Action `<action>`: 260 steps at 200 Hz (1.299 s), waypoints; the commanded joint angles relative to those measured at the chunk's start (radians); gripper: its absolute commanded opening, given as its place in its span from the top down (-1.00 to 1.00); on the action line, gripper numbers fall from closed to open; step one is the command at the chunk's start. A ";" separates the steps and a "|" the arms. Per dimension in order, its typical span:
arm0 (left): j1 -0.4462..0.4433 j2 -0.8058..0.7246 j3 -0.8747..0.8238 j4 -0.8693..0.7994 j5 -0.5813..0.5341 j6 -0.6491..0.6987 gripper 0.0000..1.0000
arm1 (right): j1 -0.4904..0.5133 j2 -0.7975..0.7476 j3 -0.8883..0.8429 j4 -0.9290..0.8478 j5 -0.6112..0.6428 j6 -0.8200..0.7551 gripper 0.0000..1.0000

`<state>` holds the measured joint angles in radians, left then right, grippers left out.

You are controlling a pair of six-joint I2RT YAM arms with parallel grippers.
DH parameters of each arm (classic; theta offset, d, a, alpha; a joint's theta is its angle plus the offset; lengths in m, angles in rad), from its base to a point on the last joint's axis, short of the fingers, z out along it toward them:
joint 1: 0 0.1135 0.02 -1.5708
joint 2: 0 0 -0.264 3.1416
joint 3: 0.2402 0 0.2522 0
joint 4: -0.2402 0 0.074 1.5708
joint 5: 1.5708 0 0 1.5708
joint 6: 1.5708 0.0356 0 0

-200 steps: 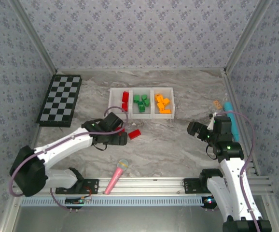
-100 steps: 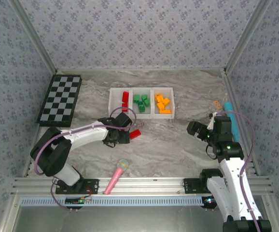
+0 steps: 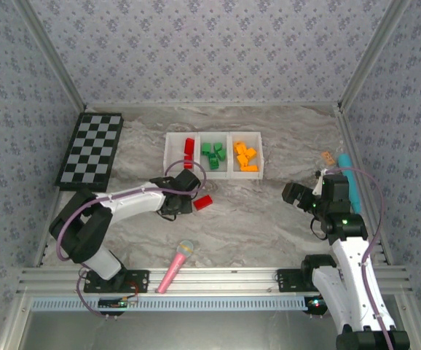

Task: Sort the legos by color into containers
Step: Pick up the lego from the center of the table, then place the lego in the container.

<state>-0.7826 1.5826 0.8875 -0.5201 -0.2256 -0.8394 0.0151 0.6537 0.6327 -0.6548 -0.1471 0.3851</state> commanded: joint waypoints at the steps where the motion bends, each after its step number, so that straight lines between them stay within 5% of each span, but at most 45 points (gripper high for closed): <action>1: 0.012 0.022 -0.009 0.031 -0.019 -0.013 -0.06 | -0.007 0.000 -0.009 0.009 -0.016 0.009 -0.99; 81: 0.030 -0.009 -0.084 0.114 -0.007 -0.066 0.27 | -0.007 0.000 -0.008 0.007 -0.016 0.010 -0.99; 176: -0.030 -0.452 0.030 -0.100 -0.218 0.030 0.37 | -0.007 0.007 -0.008 0.009 0.002 0.008 -0.99; 199: 0.013 -0.402 0.142 -0.124 -0.261 0.146 0.33 | -0.008 0.018 -0.006 0.011 0.007 0.008 -0.99; 260: 0.229 -0.041 0.506 -0.152 -0.134 0.363 0.29 | -0.008 0.001 -0.004 -0.003 0.000 0.008 -0.99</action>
<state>-0.5922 1.4273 1.2610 -0.6189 -0.3973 -0.5900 0.0135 0.6689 0.6327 -0.6552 -0.1463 0.3851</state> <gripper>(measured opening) 0.358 0.995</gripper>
